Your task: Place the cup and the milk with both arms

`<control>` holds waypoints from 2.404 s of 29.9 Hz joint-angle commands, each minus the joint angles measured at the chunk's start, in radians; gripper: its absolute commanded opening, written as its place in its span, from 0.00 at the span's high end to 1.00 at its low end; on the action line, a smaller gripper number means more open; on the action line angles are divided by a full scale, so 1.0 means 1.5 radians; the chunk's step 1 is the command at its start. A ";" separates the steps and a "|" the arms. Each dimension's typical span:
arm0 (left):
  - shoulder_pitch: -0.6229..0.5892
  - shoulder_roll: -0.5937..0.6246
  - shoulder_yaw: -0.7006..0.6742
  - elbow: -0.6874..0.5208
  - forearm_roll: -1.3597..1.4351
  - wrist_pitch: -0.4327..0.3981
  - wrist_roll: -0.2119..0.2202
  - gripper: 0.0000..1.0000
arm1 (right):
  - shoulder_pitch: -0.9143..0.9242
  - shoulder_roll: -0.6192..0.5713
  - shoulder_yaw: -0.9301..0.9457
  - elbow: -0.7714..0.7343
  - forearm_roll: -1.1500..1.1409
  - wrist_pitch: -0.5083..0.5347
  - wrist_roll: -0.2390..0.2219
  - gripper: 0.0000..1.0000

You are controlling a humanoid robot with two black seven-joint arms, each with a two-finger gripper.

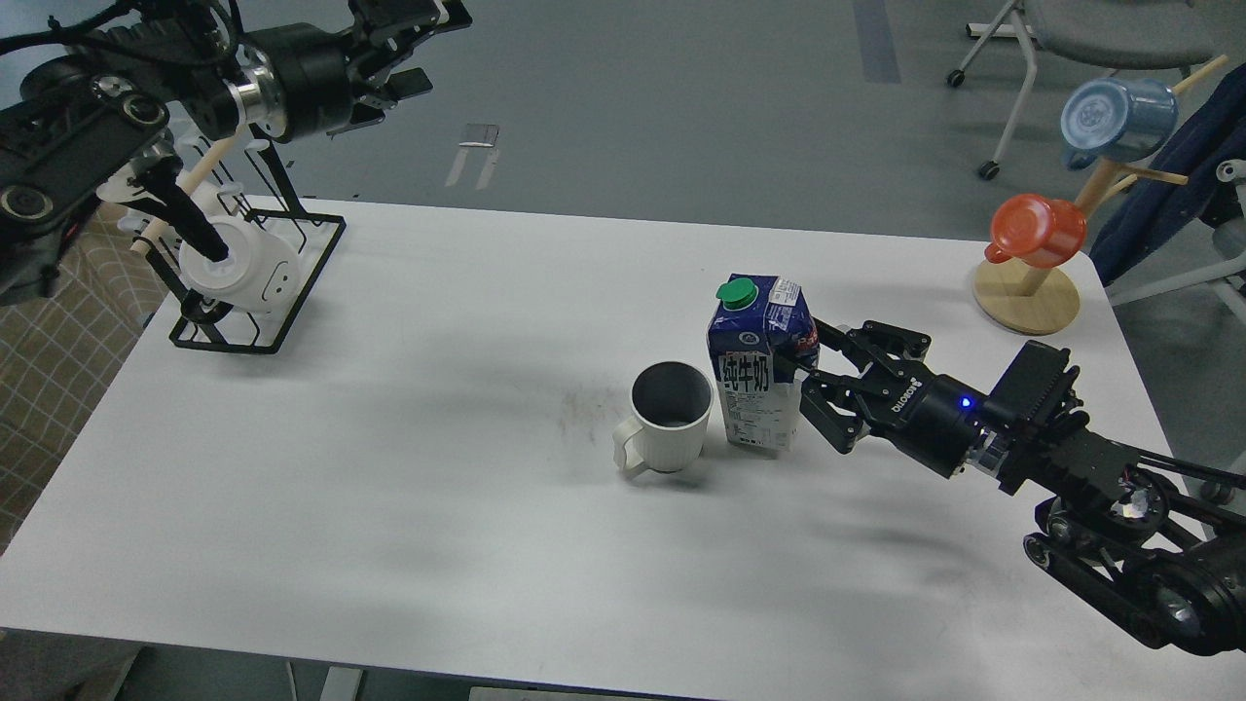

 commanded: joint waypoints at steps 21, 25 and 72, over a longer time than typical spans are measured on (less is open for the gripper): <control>0.001 0.000 0.000 0.000 0.000 0.000 0.000 0.02 | -0.019 -0.085 0.000 0.048 0.008 -0.003 0.000 0.41; 0.002 -0.001 0.000 0.000 0.001 0.000 0.000 0.02 | -0.041 -0.129 0.001 0.090 0.009 -0.003 0.000 0.41; 0.030 -0.211 -0.088 0.219 -0.348 0.004 -0.004 0.02 | 0.459 0.128 0.166 -0.330 0.875 0.439 0.000 0.03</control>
